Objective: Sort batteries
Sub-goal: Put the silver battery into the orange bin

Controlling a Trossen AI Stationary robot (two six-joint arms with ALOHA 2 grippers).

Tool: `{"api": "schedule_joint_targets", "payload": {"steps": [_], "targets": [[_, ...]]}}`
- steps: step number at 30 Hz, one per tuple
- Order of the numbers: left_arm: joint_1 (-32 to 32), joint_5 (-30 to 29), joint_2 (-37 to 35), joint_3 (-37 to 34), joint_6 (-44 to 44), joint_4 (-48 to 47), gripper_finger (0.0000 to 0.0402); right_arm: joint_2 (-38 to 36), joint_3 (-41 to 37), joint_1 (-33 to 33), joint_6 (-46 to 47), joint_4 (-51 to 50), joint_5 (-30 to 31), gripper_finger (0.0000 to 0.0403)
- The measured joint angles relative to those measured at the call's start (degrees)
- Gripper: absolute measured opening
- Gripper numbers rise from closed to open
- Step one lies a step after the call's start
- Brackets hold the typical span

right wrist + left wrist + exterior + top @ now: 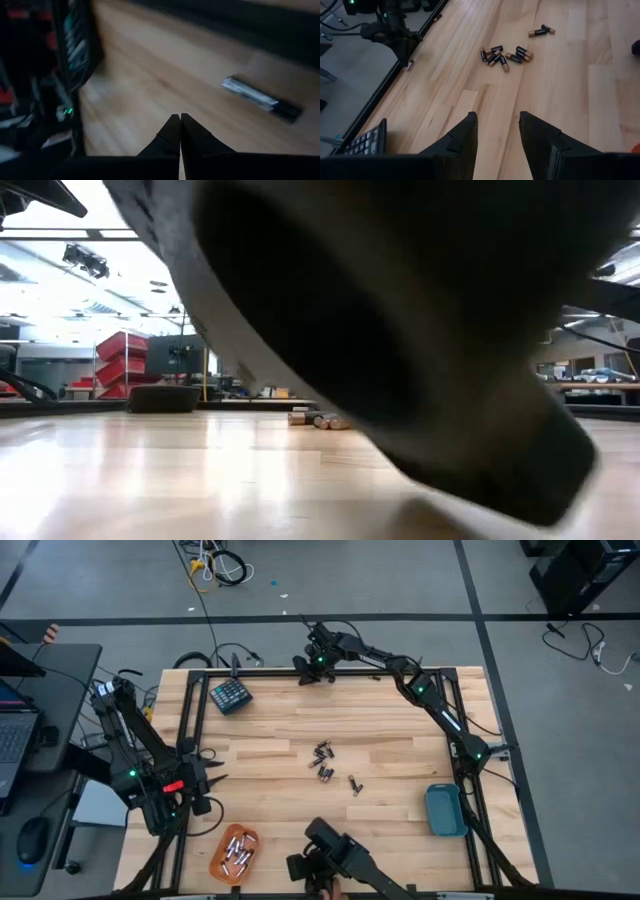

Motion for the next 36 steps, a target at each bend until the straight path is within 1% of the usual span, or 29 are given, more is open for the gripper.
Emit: {"api": "schedule_joint_targets", "payload": {"steps": [3, 7, 9, 16, 20, 24, 36], "targets": [[0.0, 0.1, 0.0, 0.0, 0.0, 0.6, 0.0142, 0.2, 0.0, -0.2, 2.2, 1.8, 2.3, 0.0001], [0.0, 0.2, 0.0, 0.0, 0.0, 0.8, 0.0142, 0.2, 0.1, -0.9, 7.2, 1.1, 7.0, 0.0001], [0.0, 0.2, 0.0, 0.0, 0.0, 0.8, 0.0142, 0.4, 0.1, -1.3, 9.0, 1.2, 7.3, 0.0001], [0.0, 0.4, 0.0, 0.0, 0.0, 0.4, 0.0142, 0.4, 0.1, -2.0, 14.5, 2.5, 6.0, 0.0001], [0.0, 0.4, 0.0, 0.0, 0.0, 0.4, 0.0142, 0.4, 0.1, -2.1, 14.0, 1.2, 5.6, 0.0001], [0.0, 1.3, 0.0, 0.0, 0.1, 0.4, 0.0142, 0.4, 0.1, -2.0, 14.1, -1.8, 2.8, 0.0001], [0.0, 2.1, 0.0, 0.0, 0.1, 0.2, 0.0142, 0.5, 0.1, -1.5, 12.8, -5.6, 3.2, 0.0001]]}}
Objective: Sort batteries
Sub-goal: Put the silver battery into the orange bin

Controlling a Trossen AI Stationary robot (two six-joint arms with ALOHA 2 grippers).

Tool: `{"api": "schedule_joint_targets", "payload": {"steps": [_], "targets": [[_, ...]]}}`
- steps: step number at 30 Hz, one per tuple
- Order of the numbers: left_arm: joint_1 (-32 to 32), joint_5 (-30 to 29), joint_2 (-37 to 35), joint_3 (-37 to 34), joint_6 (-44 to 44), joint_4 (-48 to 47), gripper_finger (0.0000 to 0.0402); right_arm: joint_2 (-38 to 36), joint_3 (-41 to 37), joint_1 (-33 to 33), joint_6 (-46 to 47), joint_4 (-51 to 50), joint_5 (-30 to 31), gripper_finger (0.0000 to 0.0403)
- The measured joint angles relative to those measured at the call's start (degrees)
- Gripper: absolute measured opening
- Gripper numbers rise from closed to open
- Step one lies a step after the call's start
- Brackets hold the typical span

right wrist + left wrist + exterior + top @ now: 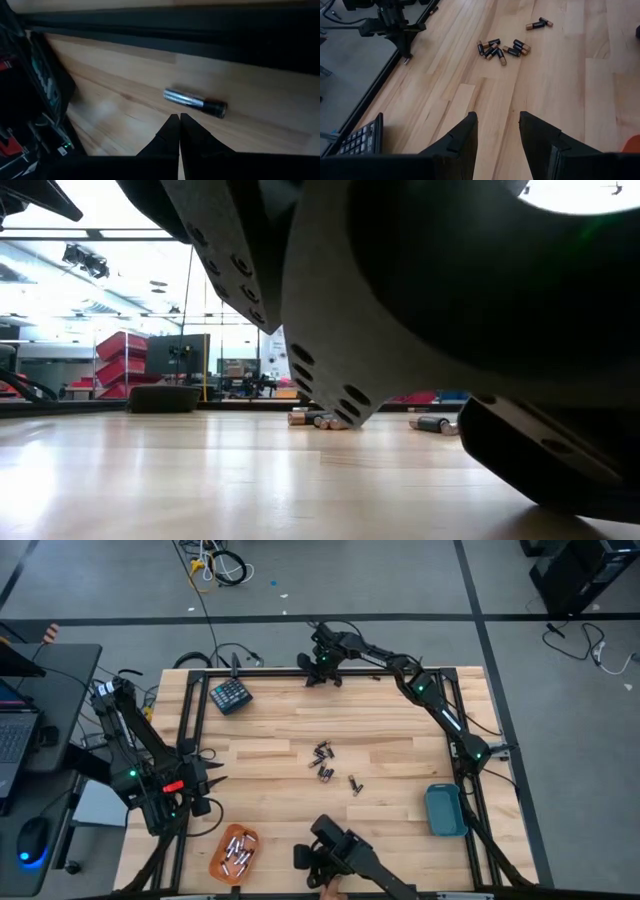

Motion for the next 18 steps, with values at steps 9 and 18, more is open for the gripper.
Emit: {"api": "schedule_joint_targets", "payload": {"steps": [9, 18], "targets": [[0.0, 0.0, 0.0, 0.0, 0.0, 0.0, 0.0142, 0.0, 0.0, 0.0, 5.4, 1.8, 2.9, 0.0001], [0.0, 0.0, 0.0, 0.0, 0.1, 0.0, 0.0142, 0.0, 0.0, -0.9, 11.0, 3.0, 0.8, 0.0001]]}}
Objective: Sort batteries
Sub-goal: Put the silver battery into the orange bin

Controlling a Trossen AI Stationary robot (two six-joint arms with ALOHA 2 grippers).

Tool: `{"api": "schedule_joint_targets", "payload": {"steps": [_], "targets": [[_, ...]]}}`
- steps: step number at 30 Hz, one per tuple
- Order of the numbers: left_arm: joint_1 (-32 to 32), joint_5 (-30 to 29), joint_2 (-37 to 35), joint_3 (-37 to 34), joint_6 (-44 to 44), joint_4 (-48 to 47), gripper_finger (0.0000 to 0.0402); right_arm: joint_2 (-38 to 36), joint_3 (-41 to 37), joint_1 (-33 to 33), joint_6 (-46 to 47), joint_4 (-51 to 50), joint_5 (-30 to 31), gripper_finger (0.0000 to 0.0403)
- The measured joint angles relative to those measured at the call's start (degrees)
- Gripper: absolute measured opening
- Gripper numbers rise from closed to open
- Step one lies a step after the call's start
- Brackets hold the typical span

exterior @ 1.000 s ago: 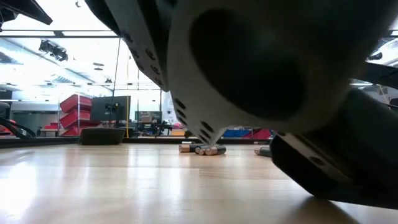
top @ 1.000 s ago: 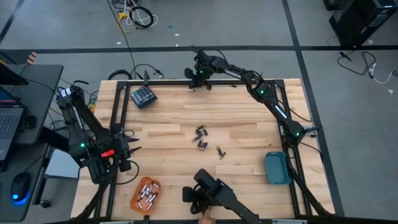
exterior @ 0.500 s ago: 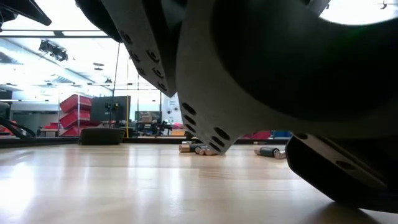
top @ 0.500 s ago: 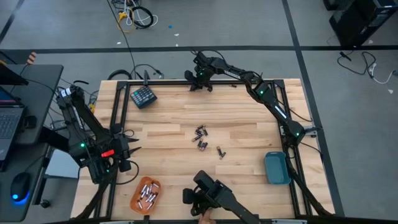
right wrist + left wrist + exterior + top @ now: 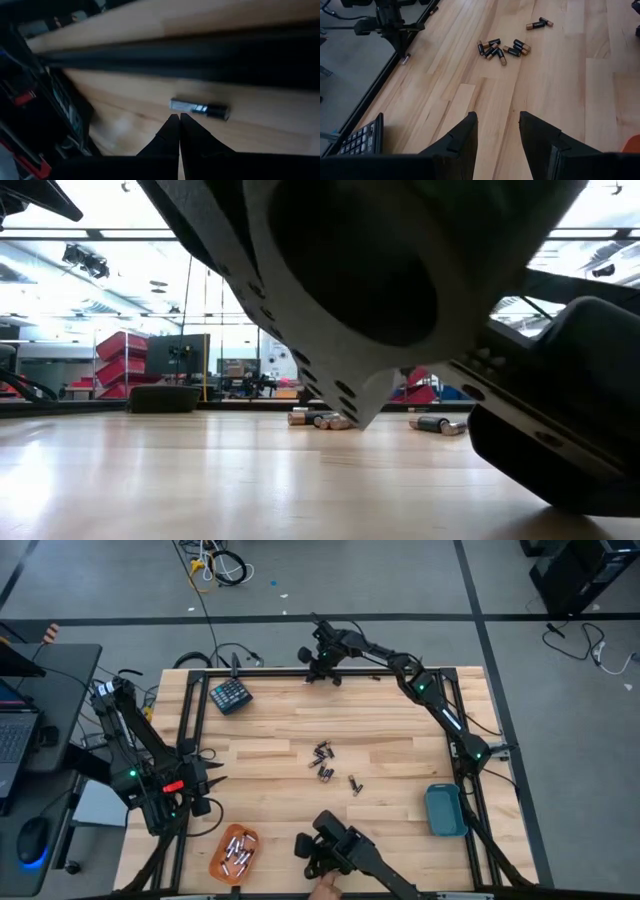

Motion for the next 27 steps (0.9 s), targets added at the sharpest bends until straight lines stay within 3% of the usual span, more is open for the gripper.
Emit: {"api": "schedule_joint_targets", "payload": {"steps": [27], "targets": [[0.0, 5.5, 0.0, 0.0, 0.0, 0.3, 0.0142, 0.0, 0.0, 0.4, -3.2, -4.5, -0.3, 0.0001]]}}
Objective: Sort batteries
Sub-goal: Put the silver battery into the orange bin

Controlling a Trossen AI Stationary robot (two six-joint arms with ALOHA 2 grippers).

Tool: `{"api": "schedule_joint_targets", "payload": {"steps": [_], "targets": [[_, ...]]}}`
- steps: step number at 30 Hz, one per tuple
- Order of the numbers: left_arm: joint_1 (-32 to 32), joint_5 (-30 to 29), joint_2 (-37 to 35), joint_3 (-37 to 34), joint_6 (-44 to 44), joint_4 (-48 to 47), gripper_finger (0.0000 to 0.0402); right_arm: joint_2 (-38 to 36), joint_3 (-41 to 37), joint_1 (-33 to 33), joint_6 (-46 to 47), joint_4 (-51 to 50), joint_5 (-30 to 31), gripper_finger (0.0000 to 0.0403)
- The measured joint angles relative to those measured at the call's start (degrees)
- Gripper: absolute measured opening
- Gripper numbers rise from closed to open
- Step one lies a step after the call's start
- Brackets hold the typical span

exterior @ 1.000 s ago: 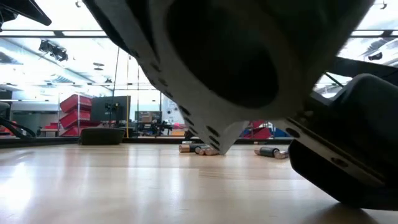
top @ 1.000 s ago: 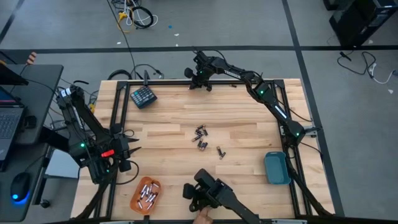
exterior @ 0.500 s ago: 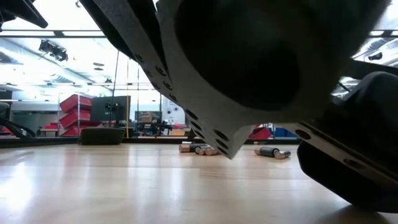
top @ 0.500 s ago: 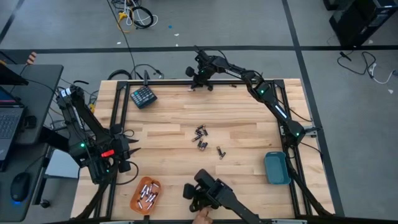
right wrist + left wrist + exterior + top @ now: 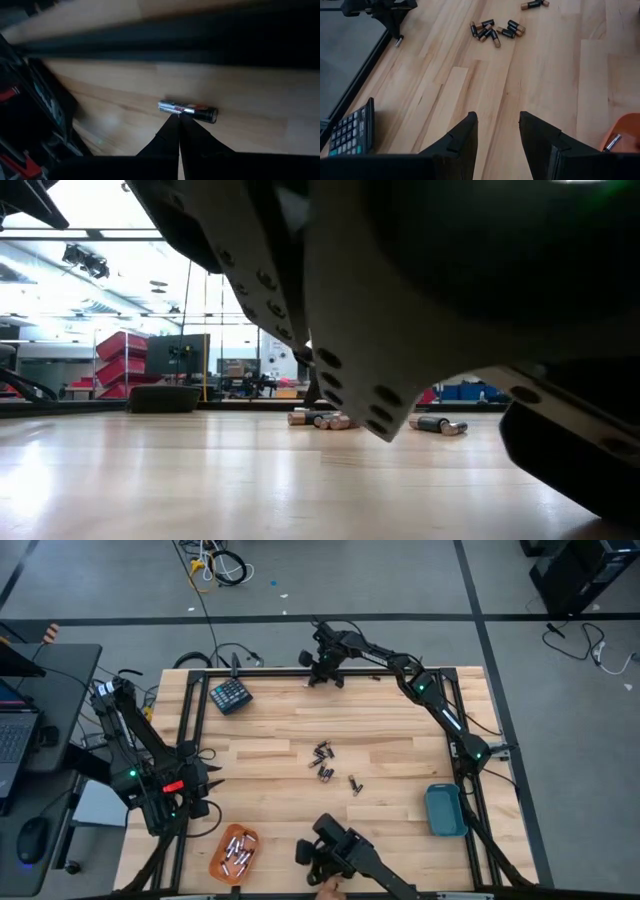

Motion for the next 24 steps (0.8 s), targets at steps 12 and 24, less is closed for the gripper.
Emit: {"api": "schedule_joint_targets", "payload": {"steps": [12, 24], "targets": [[0.0, 0.1, 0.0, 0.0, 0.0, 0.0, 0.0142, 0.0, 0.0, -0.3, -3.7, -1.7, -11.1, 0.0001], [0.0, -1.1, 0.0, 0.0, 0.0, 0.1, 0.0142, -0.2, 0.0, -0.5, 1.2, -2.2, -1.4, 0.0003]]}}
